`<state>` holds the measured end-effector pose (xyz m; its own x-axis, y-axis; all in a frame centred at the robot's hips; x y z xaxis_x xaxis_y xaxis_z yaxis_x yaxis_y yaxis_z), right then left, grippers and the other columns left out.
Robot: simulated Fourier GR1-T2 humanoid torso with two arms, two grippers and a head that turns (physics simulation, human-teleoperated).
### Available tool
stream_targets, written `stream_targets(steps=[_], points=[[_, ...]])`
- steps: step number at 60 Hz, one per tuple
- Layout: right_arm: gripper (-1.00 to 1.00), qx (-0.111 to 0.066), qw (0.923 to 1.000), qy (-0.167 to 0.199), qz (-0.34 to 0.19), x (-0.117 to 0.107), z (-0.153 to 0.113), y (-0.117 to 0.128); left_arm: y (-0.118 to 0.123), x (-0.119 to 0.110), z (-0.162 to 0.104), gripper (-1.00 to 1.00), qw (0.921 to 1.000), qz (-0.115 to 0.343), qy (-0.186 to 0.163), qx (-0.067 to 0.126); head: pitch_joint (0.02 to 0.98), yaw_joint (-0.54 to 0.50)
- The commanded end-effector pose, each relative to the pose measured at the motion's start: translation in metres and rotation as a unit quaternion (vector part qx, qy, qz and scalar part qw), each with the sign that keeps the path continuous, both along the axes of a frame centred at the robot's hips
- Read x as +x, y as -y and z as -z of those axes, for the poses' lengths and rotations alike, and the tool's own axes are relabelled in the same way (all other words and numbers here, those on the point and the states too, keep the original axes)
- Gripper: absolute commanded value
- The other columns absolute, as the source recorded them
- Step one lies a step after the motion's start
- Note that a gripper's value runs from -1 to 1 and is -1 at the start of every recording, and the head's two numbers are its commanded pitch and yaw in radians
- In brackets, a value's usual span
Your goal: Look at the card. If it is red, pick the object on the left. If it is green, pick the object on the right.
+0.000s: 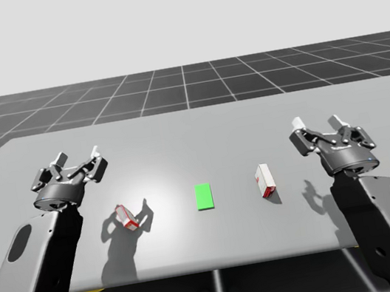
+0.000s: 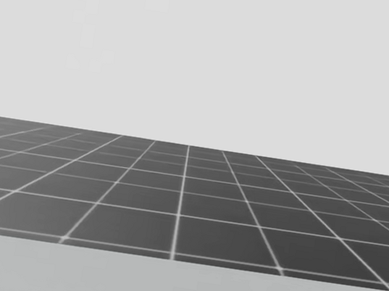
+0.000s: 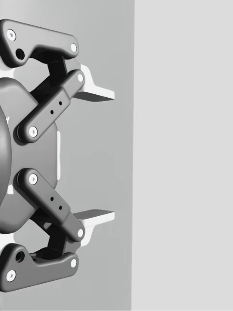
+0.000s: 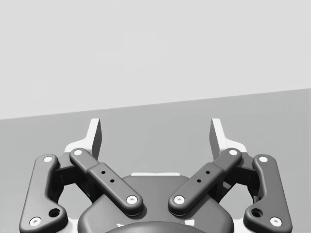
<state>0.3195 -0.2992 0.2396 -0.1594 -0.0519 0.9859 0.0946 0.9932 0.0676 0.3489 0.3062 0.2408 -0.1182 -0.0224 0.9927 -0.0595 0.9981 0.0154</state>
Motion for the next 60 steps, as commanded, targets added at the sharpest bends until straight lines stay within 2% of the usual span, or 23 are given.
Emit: stream_targets(steps=[1,5,8,12,21,24,28,29,39,60], points=[[-1.0,0.007,0.9997,0.006,0.021,-0.0019,0.0003,-0.0006,-0.0003,0.0007,0.0011,-1.0,1.0,0.0,0.0,0.003,0.142,-0.02],[-1.0,0.004,0.9999,0.01,0.007,-0.0015,-0.0002,-0.0004,-0.0003,0.0009,0.0013,-1.0,1.0,0.0,0.0,0.003,0.143,-0.02],[-1.0,0.009,0.9999,0.009,0.0,-0.0008,-0.0001,0.0,-0.0001,0.0009,0.0015,-1.0,1.0,0.0,0.0,0.003,0.145,-0.02],[-1.0,0.002,1.0,0.007,-0.003,0.0003,0.0006,0.0003,0.0001,0.0012,0.0018,-1.0,1.0,0.001,0.0,0.003,0.158,-0.02],[-1.0,0.0,1.0,0.004,0.005,0.0016,0.002,0.0007,0.0004,0.0011,0.0018,-1.0,1.0,0.004,0.002,0.004,0.234,-0.02],[-1.0,-0.002,1.0,0.003,0.006,0.0017,0.0022,0.0,0.0008,0.0011,0.0019,-1.0,1.0,0.006,0.003,0.004,0.288,-0.02],[-1.0,-0.015,0.9998,0.002,0.01,0.0023,0.0037,-0.0013,0.0008,0.0014,0.0021,-1.0,1.0,0.007,0.004,0.006,0.347,-0.02],[-1.0,-0.024,0.9996,0.001,0.014,0.0025,0.0042,-0.002,0.0007,0.0016,0.0021,-1.0,0.9999,0.008,0.004,0.006,0.382,-0.02],[-1.0,-0.018,0.9997,0.002,0.015,0.0027,0.0033,-0.0029,0.0011,0.0021,0.0017,-1.0,0.9998,0.013,0.009,0.01,0.517,-0.01],[-1.0,-0.02,0.9996,0.0,0.017,0.0027,0.003,-0.0041,0.0033,0.0019,0.0007,-1.0,0.9996,0.02,0.014,0.017,0.774,0.0]])
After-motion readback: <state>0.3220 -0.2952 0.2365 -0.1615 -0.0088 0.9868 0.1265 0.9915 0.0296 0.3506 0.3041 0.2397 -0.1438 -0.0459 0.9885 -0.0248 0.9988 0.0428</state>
